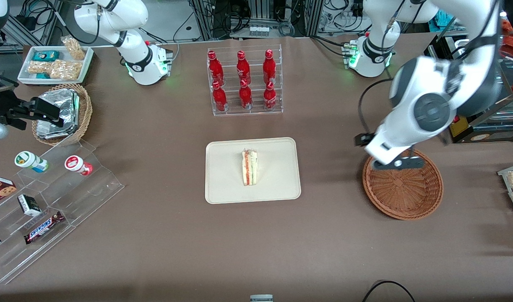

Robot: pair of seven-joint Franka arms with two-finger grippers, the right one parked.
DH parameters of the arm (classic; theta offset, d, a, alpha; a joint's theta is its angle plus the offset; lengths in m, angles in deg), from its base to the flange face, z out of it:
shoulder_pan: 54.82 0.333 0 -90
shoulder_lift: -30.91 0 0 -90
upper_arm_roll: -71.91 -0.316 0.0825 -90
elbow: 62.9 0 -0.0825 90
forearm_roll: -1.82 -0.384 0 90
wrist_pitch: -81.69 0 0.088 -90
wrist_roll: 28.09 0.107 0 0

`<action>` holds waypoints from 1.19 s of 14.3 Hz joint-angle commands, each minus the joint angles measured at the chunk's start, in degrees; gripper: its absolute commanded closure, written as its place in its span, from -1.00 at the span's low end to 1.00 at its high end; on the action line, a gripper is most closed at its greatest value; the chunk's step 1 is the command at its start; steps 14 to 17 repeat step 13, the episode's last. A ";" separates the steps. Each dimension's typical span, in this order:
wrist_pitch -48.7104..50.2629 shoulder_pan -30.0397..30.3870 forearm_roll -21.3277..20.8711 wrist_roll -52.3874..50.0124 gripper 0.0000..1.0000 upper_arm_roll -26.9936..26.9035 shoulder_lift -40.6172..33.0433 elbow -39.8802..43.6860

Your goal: Place sandwich from basket to tray

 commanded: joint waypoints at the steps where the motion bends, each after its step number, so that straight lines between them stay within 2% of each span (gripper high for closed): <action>1: 3.12 4.97 0.73 8.27 -1.00 0.71 -6.47 -1.73; 6: 6.39 13.24 0.73 12.87 -1.00 3.53 -9.81 4.07; 10: 5.77 13.60 0.99 12.87 -1.00 0.72 -10.88 6.87; 17: 6.21 13.60 2.39 12.87 -1.00 0.62 -11.05 7.06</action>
